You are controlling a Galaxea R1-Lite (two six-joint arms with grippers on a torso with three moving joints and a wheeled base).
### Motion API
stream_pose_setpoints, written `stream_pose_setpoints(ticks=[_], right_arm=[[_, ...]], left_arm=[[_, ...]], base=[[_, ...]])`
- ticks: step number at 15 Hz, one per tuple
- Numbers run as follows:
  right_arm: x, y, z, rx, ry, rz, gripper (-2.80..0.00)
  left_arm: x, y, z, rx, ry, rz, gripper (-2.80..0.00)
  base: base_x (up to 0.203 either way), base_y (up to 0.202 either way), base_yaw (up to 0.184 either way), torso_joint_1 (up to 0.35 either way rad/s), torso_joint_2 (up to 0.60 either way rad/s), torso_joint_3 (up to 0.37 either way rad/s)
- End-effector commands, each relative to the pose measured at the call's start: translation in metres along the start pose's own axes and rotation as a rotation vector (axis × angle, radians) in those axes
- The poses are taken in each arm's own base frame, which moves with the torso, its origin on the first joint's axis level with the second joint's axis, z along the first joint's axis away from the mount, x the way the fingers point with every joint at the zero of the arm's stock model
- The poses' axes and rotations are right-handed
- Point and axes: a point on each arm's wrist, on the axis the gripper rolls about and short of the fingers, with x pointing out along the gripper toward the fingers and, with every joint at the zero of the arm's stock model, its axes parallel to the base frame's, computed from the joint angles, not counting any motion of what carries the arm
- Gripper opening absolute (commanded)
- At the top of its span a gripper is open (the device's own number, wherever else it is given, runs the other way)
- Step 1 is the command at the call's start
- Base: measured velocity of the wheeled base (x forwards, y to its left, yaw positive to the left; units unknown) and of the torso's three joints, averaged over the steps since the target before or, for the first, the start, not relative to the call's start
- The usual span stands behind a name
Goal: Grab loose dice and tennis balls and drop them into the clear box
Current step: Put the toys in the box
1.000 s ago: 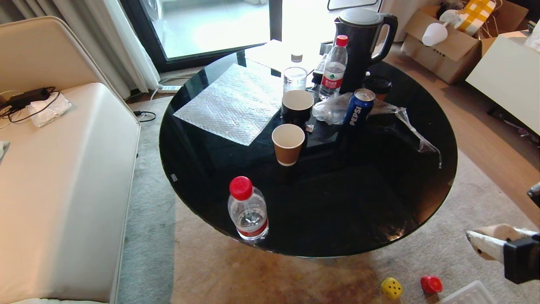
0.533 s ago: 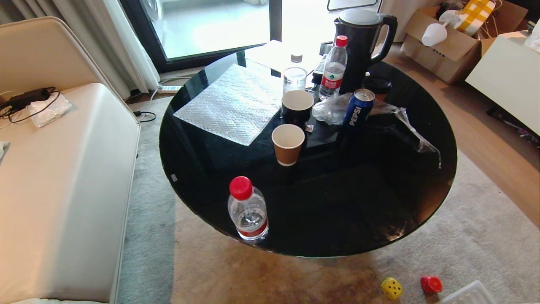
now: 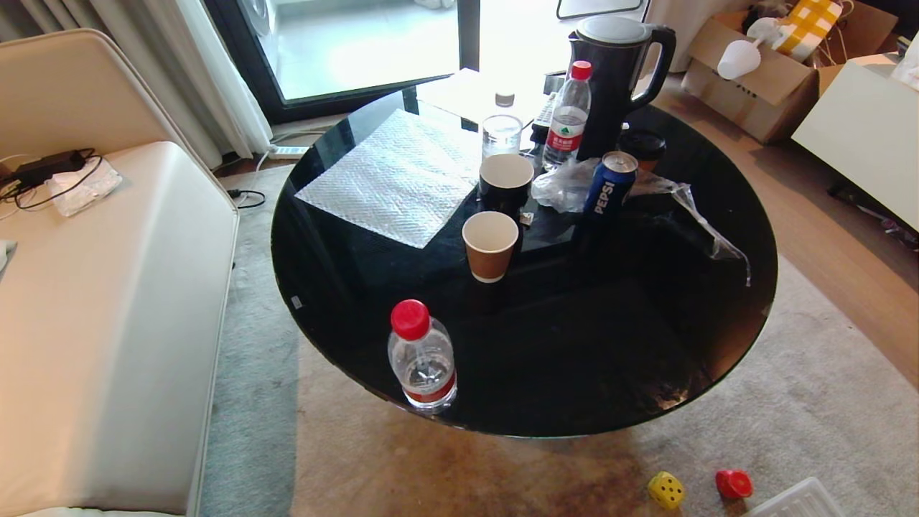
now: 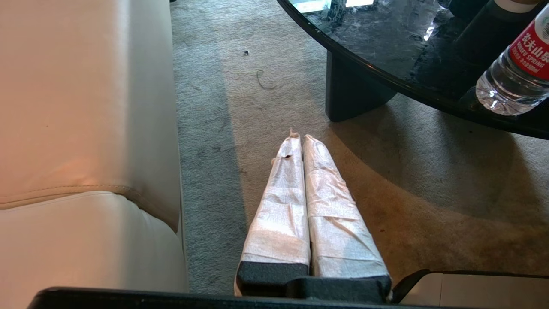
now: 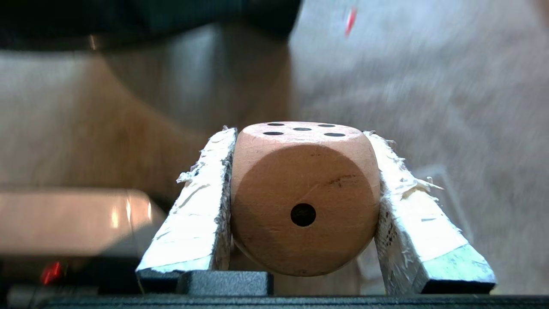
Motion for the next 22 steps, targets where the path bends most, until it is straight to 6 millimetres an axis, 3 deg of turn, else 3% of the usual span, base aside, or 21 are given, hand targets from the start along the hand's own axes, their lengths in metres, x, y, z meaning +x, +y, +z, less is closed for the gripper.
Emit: stream_pose_setpoints(ticks=[1,22], right_arm=[[-0.0051,0.0003,-0.0059,0.002,-0.117,-0.013,-2.8],[-0.0047,0.0004,-0.0061,0.007,-0.112,-0.01,-2.8]], left_arm=[[0.0,0.0,0.0,-0.001,0.0,0.0,-2.8],[0.0,0.0,0.0,-0.002,0.0,0.0,-2.8]], base=[[0.0,0.0,0.0,0.0,0.0,0.0],[0.0,0.0,0.0,0.0,0.0,0.0]])
